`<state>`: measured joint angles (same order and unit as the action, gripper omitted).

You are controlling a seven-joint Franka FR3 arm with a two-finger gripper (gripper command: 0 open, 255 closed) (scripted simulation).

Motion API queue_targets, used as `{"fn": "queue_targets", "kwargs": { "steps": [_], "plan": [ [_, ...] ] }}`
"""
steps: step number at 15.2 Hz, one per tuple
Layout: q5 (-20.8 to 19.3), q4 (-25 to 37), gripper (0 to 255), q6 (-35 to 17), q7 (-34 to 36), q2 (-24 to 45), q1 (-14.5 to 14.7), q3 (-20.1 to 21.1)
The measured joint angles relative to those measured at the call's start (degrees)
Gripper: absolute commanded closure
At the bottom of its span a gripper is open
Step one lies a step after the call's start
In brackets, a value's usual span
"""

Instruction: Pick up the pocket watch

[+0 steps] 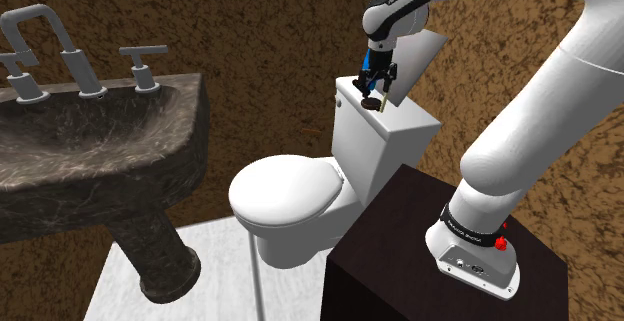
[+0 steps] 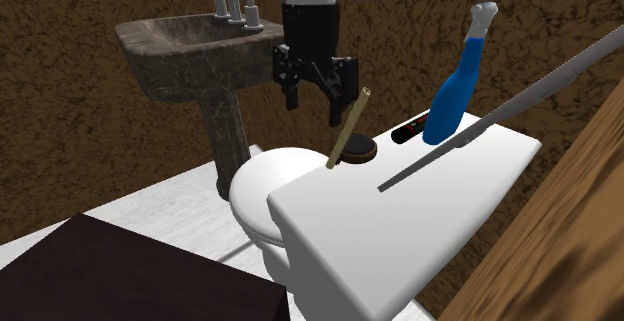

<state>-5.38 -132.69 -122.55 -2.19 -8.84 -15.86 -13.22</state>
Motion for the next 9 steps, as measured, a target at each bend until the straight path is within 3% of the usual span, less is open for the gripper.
{"fn": "queue_targets", "kwargs": {
  "steps": [5, 9],
  "plan": [
    [2.14, 3.77, 0, -5.30, -0.92, 8.32, -1.99, -2.57],
    [2.84, 3.20, 0, -8.29, -1.33, 10.56, -2.26, -2.82]
  ]
}}
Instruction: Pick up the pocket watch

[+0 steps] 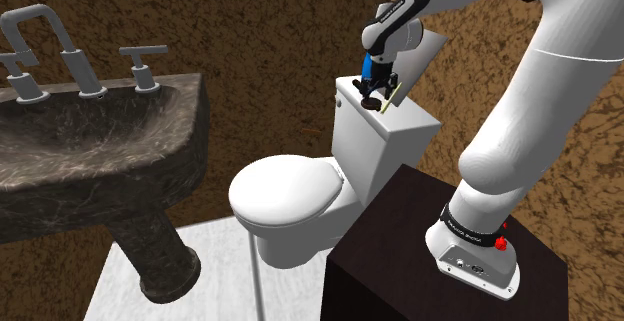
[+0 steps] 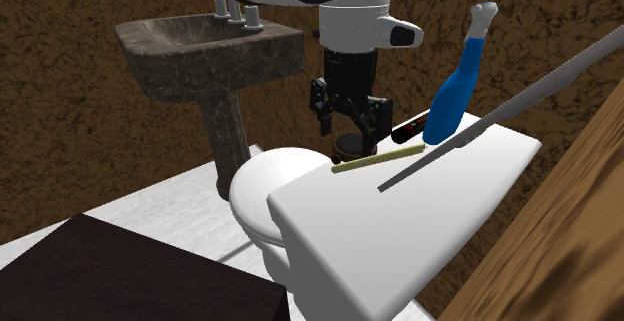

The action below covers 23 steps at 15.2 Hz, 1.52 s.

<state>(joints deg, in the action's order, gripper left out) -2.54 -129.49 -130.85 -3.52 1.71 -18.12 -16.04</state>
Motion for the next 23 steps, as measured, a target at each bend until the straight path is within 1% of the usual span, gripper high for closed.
{"fn": "queue_targets", "kwargs": {
  "steps": [3, 4, 14, 19, 23],
  "plan": [
    [0.45, -0.80, 0, -2.48, -0.04, 1.44, 0.07, 0.14],
    [0.48, -0.93, 255, -2.52, -0.03, 1.59, 0.05, 0.13],
    [0.51, -1.13, 255, -2.58, -0.10, 1.58, -0.01, 0.07],
    [-0.04, -0.11, 255, 0.05, 0.23, -0.07, 0.06, 0.06],
    [-0.54, 1.38, 255, 3.22, 0.44, -1.81, 0.08, 0.05]
  ]
}}
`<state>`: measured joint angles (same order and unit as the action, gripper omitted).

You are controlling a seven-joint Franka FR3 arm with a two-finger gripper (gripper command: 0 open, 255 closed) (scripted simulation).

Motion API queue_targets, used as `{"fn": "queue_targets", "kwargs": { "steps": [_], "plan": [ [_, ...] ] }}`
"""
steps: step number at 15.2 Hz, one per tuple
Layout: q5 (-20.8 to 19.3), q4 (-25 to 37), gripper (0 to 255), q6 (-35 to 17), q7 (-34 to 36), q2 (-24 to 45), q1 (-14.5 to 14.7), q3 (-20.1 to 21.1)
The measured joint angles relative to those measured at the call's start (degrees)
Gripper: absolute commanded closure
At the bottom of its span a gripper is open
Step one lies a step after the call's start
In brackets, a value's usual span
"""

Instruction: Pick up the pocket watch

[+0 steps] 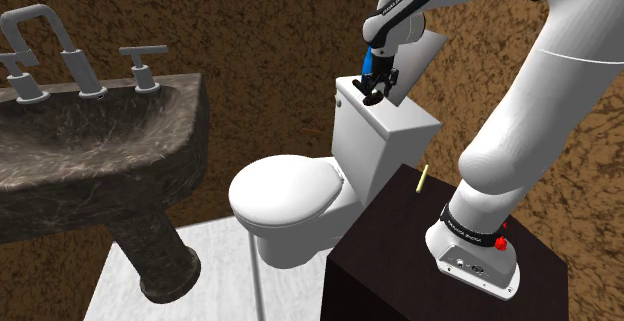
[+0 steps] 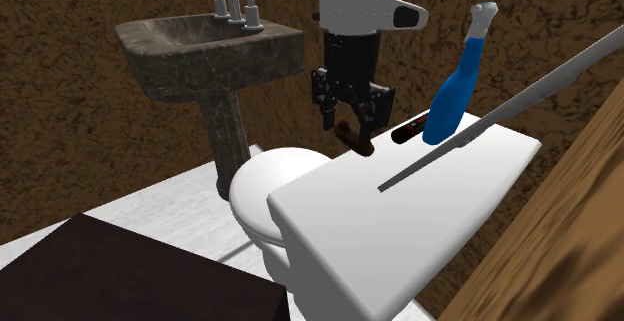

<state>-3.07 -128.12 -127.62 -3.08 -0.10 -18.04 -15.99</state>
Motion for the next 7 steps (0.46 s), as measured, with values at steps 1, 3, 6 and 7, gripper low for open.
{"fn": "queue_targets", "kwargs": {
  "steps": [1, 3, 6, 7],
  "plan": [
    [-0.22, 0.09, 255, 0.82, 0.20, -0.76, 0.05, 0.05],
    [-0.38, 1.03, 255, 2.40, 0.23, -1.40, 0.05, 0.06],
    [-0.63, 2.10, 255, 4.49, 0.40, -2.45, 0.09, 0.13],
    [-0.69, 2.47, 255, 5.13, 0.45, -2.72, 0.11, 0.16]
  ]
}}
